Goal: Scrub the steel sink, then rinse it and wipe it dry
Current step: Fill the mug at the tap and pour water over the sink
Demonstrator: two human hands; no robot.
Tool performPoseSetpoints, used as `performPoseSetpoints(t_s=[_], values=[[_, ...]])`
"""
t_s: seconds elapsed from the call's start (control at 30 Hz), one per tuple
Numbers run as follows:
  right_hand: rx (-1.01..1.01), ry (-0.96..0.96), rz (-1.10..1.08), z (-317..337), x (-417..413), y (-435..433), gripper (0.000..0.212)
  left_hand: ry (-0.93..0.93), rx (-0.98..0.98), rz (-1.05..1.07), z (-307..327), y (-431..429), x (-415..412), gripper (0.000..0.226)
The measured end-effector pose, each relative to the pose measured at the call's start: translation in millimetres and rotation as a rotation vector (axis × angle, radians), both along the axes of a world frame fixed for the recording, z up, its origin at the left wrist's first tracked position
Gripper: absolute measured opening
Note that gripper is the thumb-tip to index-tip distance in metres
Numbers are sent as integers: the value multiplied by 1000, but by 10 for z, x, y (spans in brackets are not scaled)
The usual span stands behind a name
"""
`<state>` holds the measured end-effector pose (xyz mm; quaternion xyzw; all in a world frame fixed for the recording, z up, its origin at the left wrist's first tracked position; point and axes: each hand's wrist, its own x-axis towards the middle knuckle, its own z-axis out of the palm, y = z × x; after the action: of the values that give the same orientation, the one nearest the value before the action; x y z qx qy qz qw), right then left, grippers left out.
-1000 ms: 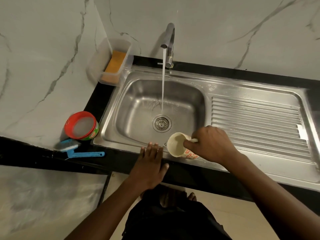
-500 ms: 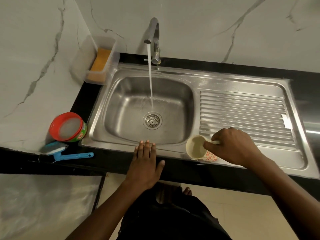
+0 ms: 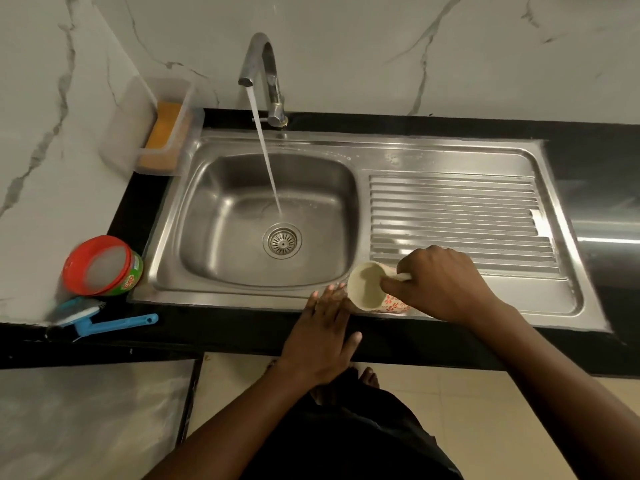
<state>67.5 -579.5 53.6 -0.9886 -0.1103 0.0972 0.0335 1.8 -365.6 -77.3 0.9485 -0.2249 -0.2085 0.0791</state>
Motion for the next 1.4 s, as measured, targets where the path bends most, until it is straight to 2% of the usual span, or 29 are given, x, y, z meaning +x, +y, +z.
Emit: performPoseSetpoints(t_s=[0.2, 0.37, 0.7, 0.83, 0.97, 1.07, 1.17, 1.27, 1.4], values=[[177, 83, -154, -33, 22, -617, 59, -10, 90, 275, -58, 266, 1, 81], [145, 43, -164, -70, 56, -957, 59, 19, 131, 380, -16, 132, 10, 85], [-52, 26, -26, -28, 53, -795, 52, 70, 3, -92, 3, -1111, 112, 80], [-20, 60, -120, -24, -11, -986, 55, 26, -35, -49, -22, -1075, 229, 76], [175, 161, -297, -3, -90, -1328, 58, 49, 8, 106, -88, -741, 333, 83], [256, 180, -379, 3, -195, -1548, 59, 86, 12, 127, -102, -590, 402, 85], [214, 135, -390, 3, -254, -1637, 67, 108, -16, 33, -103, -689, 387, 84], [123, 117, -320, 25, -284, -1617, 64, 104, -31, -130, -90, -943, 318, 79], [33, 135, -214, 53, -234, -1585, 58, 103, -35, -225, -66, -1357, 297, 76]])
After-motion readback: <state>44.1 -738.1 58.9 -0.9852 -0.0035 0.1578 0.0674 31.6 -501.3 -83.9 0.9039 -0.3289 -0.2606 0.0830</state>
